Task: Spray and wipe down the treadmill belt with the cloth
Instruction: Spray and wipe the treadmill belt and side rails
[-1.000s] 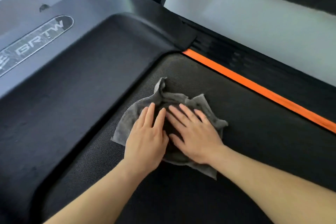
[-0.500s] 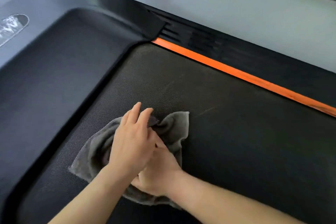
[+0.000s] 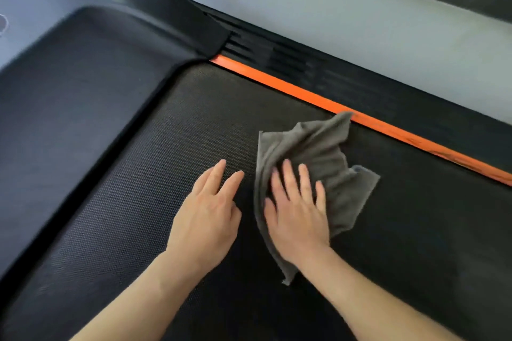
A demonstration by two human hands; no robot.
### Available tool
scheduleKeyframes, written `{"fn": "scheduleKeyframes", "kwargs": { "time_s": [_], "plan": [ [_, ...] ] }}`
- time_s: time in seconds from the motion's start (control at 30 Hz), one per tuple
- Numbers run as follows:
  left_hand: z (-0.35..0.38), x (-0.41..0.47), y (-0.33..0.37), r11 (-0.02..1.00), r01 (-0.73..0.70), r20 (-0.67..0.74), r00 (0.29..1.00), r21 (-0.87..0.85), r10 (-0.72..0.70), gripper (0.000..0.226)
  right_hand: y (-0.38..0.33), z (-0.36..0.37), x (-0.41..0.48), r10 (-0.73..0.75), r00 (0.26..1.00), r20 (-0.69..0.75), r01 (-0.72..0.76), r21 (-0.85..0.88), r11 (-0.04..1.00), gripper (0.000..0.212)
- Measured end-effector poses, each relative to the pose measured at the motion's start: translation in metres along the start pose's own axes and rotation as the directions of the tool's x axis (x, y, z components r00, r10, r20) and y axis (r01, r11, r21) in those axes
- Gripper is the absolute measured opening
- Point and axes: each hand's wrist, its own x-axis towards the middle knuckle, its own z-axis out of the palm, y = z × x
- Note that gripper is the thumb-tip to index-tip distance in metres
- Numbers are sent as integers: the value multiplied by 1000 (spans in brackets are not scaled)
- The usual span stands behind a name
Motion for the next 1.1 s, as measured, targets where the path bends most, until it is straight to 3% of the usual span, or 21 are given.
{"fn": "scheduleKeyframes", "kwargs": {
  "time_s": [0.1, 0.17, 0.23, 0.3, 0.37, 0.43, 0.5, 0.57, 0.6, 0.67, 0.73, 0.83, 0.93, 1.1],
  "plan": [
    [16, -15, 21, 993, -109, 44, 993, 38, 108, 57, -41, 11, -58, -434, 898, 67, 436, -22, 899, 65],
    [23, -32, 23, 985, -161, 80, 985, 63, 156, 57, -28, 4, -67, -604, 780, 161, 610, 15, 792, 60],
    [24, -43, 16, 987, -138, 66, 989, 76, 134, 59, 7, 0, -48, -701, 695, 158, 711, -14, 703, 54],
    [22, -44, 12, 990, -108, 34, 994, 92, 105, 69, 54, -8, -11, -628, 768, 126, 639, -107, 761, 55],
    [23, -42, 21, 989, -98, 27, 995, 111, 95, 81, 112, -18, 28, -437, 895, 89, 446, -209, 871, 59],
    [22, -41, 36, 988, -102, 48, 994, 113, 97, 86, 156, -31, 57, -197, 973, 118, 220, -233, 947, 69],
    [22, -37, 47, 991, -110, 45, 993, 79, 107, 81, 156, -34, 66, 22, 999, 34, -16, -156, 988, 74],
    [24, -27, 52, 992, -119, 3, 993, 31, 119, 72, 113, -20, 48, 105, 993, -62, -111, -103, 988, 72],
    [25, -19, 55, 991, -130, -31, 991, 17, 130, 67, 85, -11, 26, 41, 997, -69, -47, -89, 995, 69],
    [26, -3, 58, 989, -146, -67, 987, -8, 145, 54, 30, 2, -32, -234, 972, -28, 232, -40, 972, 62],
    [35, 3, 53, 988, -147, -25, 989, -45, 146, 41, 7, 5, -81, -481, 876, 31, 481, -1, 877, 53],
    [58, -20, 35, 969, -235, 26, 972, 76, 234, 48, 29, 8, -104, -632, 768, 108, 638, -28, 770, 50],
    [73, -46, 23, 966, -225, 31, 974, 127, 223, 58, 71, 1, -79, -679, 717, 160, 695, -91, 713, 53],
    [81, -25, 38, 951, -213, 31, 977, 222, 212, 63, 128, -21, -11, -476, 852, 219, 515, -185, 837, 60]
  ]
}}
